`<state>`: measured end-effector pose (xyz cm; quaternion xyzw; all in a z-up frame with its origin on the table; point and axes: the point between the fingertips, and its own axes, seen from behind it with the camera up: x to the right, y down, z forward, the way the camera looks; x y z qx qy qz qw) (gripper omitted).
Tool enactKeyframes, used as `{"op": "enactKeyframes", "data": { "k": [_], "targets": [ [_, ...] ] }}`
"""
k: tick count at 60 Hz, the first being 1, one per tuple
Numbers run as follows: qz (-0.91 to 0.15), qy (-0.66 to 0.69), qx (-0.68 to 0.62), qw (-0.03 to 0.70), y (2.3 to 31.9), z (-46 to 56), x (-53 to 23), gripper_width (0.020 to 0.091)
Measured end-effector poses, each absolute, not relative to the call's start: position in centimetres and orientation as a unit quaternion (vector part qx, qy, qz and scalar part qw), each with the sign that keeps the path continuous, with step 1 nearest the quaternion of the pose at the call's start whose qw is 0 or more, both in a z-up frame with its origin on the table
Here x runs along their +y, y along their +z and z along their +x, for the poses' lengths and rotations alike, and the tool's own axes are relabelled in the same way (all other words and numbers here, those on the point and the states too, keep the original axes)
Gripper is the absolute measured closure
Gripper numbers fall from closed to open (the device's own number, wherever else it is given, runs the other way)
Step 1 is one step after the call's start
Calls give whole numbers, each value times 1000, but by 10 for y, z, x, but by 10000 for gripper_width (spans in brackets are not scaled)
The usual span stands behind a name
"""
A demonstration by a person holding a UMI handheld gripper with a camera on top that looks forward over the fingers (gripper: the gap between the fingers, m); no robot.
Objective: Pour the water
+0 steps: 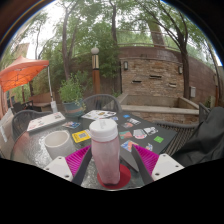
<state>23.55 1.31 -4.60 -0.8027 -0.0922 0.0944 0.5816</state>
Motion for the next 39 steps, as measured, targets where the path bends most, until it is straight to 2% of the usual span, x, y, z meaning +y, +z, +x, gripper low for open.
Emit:
{"op": "enactKeyframes", "data": {
  "k": [3, 11, 18, 27, 39],
  "targets": [
    [-804, 78, -93, 583, -46, 241, 0, 274],
    [-812, 69, -73, 575, -22, 247, -35, 264],
    [-819, 59, -35, 570, 13, 247, -86, 267],
    [-828, 37, -2, 560, 64, 222, -181, 267],
    [-854, 15, 29, 519, 116, 164, -325, 262]
  ]
}}
